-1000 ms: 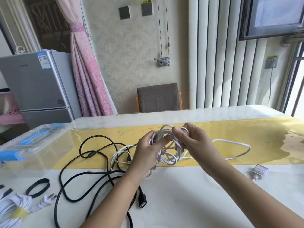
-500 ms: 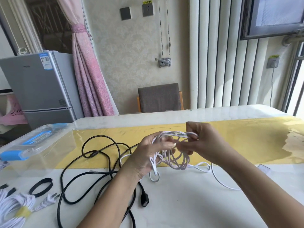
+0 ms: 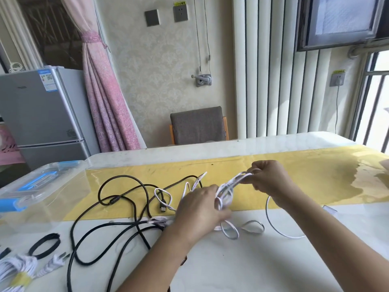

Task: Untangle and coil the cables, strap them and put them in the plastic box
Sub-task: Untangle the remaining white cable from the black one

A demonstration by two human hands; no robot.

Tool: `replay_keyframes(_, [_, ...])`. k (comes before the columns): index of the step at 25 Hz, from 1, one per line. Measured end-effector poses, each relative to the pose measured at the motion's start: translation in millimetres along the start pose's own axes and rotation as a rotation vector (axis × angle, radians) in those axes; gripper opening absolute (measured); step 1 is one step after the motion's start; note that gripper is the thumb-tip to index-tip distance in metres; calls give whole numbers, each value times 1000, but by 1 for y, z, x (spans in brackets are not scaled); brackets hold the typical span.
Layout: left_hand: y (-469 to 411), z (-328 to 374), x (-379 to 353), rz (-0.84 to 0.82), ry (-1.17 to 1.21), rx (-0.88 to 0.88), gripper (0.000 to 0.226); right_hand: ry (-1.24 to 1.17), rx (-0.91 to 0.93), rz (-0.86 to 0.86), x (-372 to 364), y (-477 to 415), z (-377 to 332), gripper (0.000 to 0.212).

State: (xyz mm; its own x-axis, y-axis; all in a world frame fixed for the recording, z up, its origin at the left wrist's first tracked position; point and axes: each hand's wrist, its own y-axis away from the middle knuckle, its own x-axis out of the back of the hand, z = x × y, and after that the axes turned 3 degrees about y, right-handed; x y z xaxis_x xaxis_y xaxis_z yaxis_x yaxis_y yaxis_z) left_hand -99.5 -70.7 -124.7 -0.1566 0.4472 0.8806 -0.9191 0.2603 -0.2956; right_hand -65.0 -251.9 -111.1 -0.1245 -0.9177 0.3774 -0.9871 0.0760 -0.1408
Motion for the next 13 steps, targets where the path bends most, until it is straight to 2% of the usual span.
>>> replay_keyframes(1, [-3,-7,4,58,1,11,29,-64,-43,-134,10,0,-1,44])
replay_keyframes(3, [-10,-22,13,185,66,48,38,-196,-91,-279,26,3,-7,40])
replay_keyframes(5, [-15,-36,19,266,273,40,47,-324,-75,-231,36,0,-8,36])
replay_keyframes(7, [-17,-42,21,221,588,-4,33,-395,-31,-142,40,-5,-8,37])
replay_keyframes(10, [-19,-36,18,73,1056,11,10,-260,50,-78,45,-4,-9,39])
replay_keyframes(13, [-17,-30,16,71,1061,13,17,48,136,-161,48,3,-10,41])
